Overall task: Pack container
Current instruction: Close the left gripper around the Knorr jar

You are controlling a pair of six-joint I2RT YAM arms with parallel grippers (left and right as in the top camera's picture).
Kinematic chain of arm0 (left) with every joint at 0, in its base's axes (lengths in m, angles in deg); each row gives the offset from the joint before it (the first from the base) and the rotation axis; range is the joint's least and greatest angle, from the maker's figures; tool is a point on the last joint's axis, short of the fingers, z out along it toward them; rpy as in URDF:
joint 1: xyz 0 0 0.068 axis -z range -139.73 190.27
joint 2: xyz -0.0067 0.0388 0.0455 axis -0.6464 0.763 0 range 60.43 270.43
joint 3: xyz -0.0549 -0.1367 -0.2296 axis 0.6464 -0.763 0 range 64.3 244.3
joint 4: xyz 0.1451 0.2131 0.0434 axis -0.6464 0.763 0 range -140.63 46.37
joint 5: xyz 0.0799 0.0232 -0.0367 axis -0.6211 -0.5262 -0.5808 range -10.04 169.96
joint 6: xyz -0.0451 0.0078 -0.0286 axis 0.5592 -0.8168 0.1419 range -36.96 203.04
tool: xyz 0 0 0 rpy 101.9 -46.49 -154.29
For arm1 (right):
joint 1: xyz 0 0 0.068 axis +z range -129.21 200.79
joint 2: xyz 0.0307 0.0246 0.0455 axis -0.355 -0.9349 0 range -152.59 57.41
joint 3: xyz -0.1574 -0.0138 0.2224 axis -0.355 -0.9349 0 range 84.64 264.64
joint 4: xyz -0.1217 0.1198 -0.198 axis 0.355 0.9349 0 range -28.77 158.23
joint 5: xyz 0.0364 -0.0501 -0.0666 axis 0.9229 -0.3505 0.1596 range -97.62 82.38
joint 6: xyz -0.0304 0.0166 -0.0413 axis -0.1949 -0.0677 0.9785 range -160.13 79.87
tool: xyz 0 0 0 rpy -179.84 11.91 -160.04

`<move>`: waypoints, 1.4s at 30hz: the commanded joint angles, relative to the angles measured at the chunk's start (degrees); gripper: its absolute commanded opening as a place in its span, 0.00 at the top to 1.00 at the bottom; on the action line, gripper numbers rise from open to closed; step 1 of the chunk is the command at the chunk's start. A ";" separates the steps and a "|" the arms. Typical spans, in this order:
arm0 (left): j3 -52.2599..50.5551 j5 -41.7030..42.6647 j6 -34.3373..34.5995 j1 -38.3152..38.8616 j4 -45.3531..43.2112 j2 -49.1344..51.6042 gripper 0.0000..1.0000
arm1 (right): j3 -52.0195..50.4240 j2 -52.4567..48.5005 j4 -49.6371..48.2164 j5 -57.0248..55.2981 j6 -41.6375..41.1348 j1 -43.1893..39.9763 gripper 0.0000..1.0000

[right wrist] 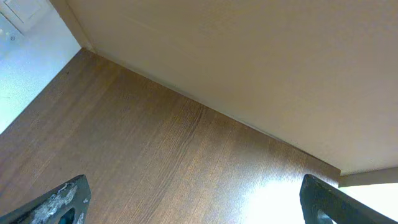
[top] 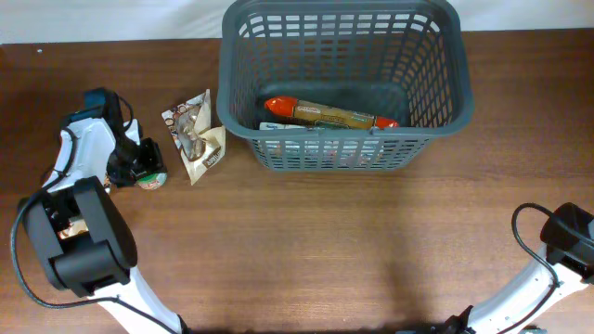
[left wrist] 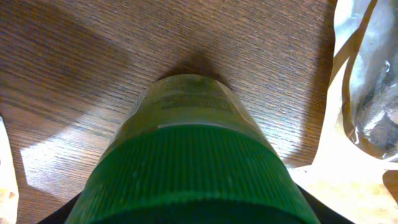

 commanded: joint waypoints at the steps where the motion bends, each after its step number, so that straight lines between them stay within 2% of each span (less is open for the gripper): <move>1: 0.46 -0.39 -0.28 -0.20 0.09 0.70 0.75 | -0.22 0.11 -0.17 -0.07 -0.31 -0.02 0.01; 3: 0.46 -0.39 -0.28 -0.20 0.15 0.70 0.91 | -0.22 0.11 -0.17 -0.07 -0.31 -0.02 0.01; 5: 0.46 -0.39 -0.28 -0.20 0.15 0.70 0.98 | -0.22 0.11 -0.17 -0.07 -0.31 -0.02 0.01; 39: 1.01 -0.39 -0.33 -0.22 1.40 0.68 0.98 | -0.20 0.11 -0.17 -0.07 -0.31 -0.02 0.01; 40: 1.01 -0.39 -0.33 -0.22 1.38 0.68 0.97 | -0.20 0.11 -0.17 -0.07 -0.31 0.00 0.01; 42: 1.01 -0.39 -0.33 -0.22 1.33 0.68 0.42 | -0.20 0.11 -0.17 -0.07 -0.31 0.00 0.01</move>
